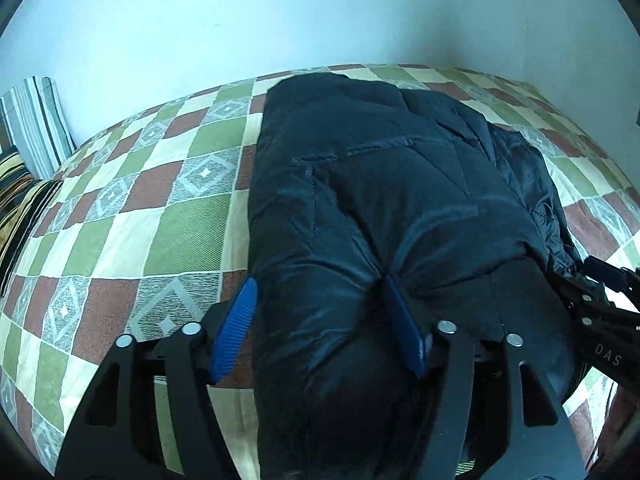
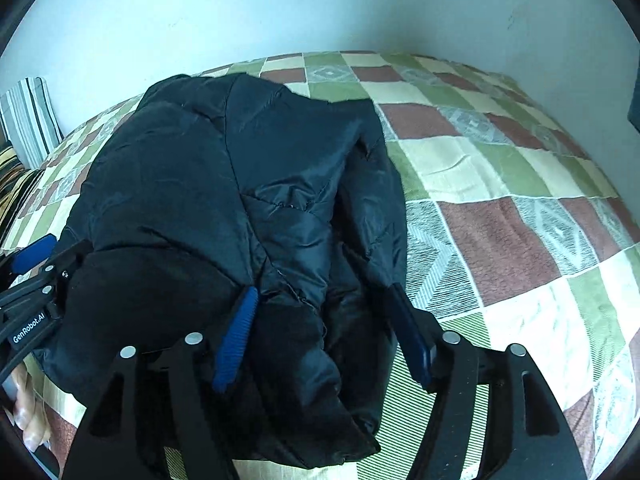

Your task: Fold large clothes

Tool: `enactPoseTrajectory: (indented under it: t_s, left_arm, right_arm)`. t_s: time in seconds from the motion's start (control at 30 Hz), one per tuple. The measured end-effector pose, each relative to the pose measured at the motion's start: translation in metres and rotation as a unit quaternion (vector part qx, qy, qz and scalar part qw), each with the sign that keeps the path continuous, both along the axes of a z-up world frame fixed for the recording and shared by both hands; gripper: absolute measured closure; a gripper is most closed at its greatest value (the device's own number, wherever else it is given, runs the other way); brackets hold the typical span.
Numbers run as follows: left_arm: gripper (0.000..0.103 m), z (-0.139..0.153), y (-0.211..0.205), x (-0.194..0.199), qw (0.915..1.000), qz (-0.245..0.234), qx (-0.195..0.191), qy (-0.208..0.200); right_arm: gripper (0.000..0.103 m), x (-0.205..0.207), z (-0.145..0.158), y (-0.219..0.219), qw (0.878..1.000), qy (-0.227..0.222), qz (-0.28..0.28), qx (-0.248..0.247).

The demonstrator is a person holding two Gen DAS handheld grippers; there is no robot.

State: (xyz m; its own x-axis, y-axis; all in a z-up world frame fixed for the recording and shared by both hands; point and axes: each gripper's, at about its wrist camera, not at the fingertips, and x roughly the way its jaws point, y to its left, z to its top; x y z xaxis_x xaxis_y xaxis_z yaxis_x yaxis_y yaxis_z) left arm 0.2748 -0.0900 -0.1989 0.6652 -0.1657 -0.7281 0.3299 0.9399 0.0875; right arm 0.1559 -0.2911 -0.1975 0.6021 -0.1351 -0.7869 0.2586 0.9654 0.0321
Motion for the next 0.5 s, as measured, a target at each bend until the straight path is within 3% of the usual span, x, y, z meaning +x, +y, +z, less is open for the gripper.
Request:
enactPoseTrajectory:
  t_s: [0.13,0.5]
  left_arm:
    - [0.030,0.003,0.002,0.002,1.0000,0.002,0.001,0.005]
    - [0.027,0.016,0.007,-0.005,1.0000,0.005,-0.004,-0.001]
  right_arm:
    - [0.034,-0.001,0.005,-0.003,1.000,-0.002,-0.008,0.005]
    - [0.034,-0.013,0.029,-0.006,0.999,-0.027,-0.019,0.000]
